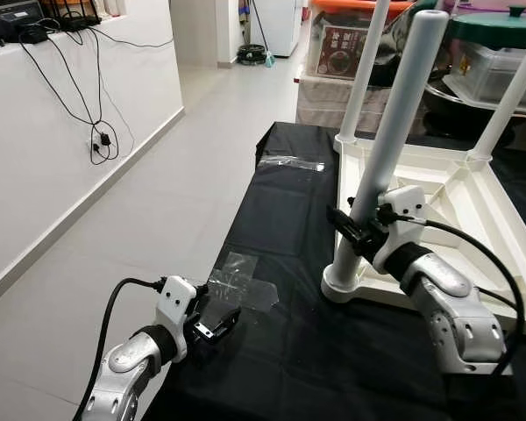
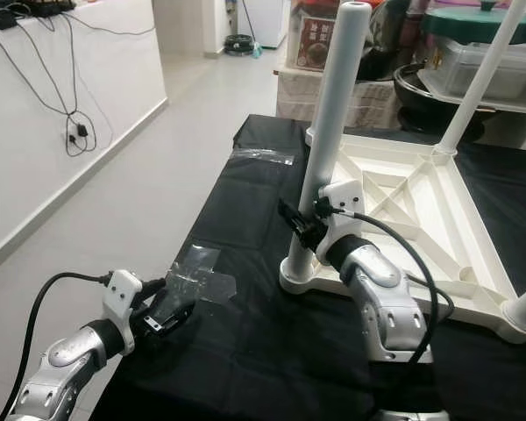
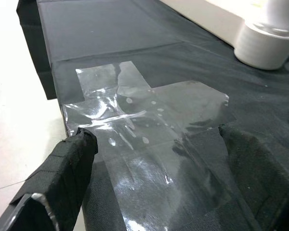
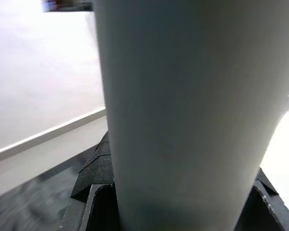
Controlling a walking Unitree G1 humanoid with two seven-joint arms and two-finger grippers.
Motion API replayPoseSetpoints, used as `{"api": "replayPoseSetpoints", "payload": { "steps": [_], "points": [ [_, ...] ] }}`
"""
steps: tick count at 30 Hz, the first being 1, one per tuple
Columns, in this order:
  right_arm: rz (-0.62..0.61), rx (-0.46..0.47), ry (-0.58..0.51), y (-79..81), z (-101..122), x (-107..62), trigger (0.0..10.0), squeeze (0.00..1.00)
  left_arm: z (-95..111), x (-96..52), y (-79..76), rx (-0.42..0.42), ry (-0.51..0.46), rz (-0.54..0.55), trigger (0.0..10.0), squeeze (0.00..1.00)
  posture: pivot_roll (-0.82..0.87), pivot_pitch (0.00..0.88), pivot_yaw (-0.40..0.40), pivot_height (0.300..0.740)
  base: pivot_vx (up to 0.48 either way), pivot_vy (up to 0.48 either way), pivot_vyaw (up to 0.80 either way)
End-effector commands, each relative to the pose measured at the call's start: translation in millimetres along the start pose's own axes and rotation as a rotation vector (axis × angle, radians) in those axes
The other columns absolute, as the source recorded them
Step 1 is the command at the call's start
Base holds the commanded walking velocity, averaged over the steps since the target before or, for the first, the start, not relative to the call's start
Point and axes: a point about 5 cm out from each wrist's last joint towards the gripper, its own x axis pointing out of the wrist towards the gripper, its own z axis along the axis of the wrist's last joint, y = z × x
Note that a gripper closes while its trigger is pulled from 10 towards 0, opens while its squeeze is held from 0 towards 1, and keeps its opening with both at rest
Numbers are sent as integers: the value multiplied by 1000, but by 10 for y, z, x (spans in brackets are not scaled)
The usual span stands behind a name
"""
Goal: Building children table
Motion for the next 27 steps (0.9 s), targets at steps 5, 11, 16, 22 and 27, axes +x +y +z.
{"api": "replayPoseSetpoints", "payload": {
  "steps": [5,11,16,22,27],
  "points": [
    [-334,19,137,-62,-289,152,0,0,-35,-21,-1,-6,9,1,10000,0,43,0,-43,740,0,0,0],
    [-802,70,276,-79,-591,-11,0,0,-39,-14,-21,-9,10,-5,10000,0,40,0,-38,740,0,0,0],
    [-725,71,275,233,-637,-40,10000,0,-17,5,-7,-5,8,-11,10000,0,34,0,-34,740,0,0,0],
    [-636,85,151,171,-455,14,10000,1000,-20,10,-7,-5,8,-11,10000,0,24,0,-33,740,0,0,0],
    [-525,80,80,-20,-256,111,10000,0,-27,19,-29,-11,6,-12,10000,0,25,0,-36,740,0,0,0]
  ]
}}
